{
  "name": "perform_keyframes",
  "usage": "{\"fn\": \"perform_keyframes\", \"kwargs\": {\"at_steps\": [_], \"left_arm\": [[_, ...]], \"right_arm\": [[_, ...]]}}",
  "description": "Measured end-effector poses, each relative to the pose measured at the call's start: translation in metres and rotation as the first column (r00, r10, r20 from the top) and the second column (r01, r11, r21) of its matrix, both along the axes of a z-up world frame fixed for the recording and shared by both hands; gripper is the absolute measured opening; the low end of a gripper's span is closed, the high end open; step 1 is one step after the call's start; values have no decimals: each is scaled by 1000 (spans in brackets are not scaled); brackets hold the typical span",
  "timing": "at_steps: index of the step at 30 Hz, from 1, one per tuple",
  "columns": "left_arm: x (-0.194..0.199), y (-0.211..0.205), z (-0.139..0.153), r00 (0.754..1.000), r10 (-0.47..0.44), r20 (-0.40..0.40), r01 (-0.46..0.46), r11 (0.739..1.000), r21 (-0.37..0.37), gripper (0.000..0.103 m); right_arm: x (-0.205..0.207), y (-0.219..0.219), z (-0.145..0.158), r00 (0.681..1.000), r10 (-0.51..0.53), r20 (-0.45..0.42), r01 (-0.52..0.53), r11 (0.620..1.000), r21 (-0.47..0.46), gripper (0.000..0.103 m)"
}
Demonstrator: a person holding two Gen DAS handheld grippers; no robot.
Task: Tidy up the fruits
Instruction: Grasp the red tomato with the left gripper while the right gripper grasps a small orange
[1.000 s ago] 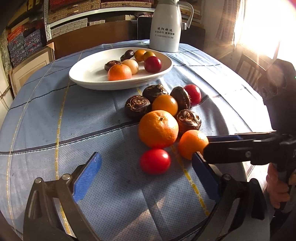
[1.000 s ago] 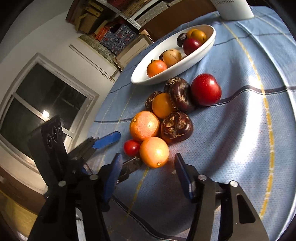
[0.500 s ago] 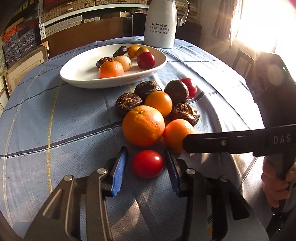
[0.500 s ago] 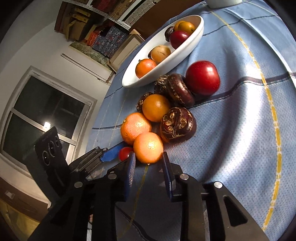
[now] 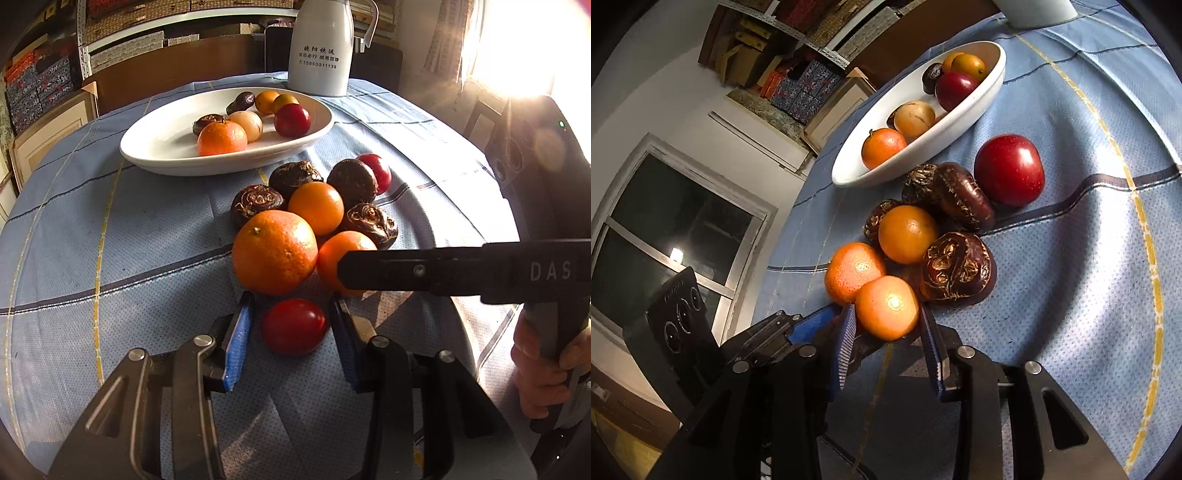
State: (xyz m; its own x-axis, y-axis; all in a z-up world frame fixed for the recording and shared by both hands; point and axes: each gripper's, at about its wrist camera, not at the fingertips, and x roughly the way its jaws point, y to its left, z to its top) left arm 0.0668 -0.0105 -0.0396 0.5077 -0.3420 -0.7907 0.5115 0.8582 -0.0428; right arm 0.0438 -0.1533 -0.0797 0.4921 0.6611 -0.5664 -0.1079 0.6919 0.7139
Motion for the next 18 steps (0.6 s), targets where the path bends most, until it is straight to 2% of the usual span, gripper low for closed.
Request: {"fn": "perform_keyframes", "kwargs": {"at_steps": [1,4,7,9,14,18], "left_arm": [[0,2,2,1000,8,8,-8,1000,-5,34],[-6,14,13,996,61,68,-58,997,-45,32],[-8,26,20,987,125,104,-118,990,-75,32],[-7,27,21,985,136,108,-128,989,-73,32],[-10,23,21,983,133,125,-128,991,-48,32],[-5,26,32,978,149,146,-139,987,-77,32]], "right_arm": [[-1,-2,0,1000,-4,5,4,1000,-1,35],[-13,-7,8,998,-23,61,24,999,-26,35],[-29,-2,28,980,-58,188,92,980,-178,35],[-34,3,36,971,-46,235,101,970,-223,35],[-34,0,40,968,-51,246,118,956,-270,35],[-35,6,48,959,-25,281,123,932,-340,35]]}}
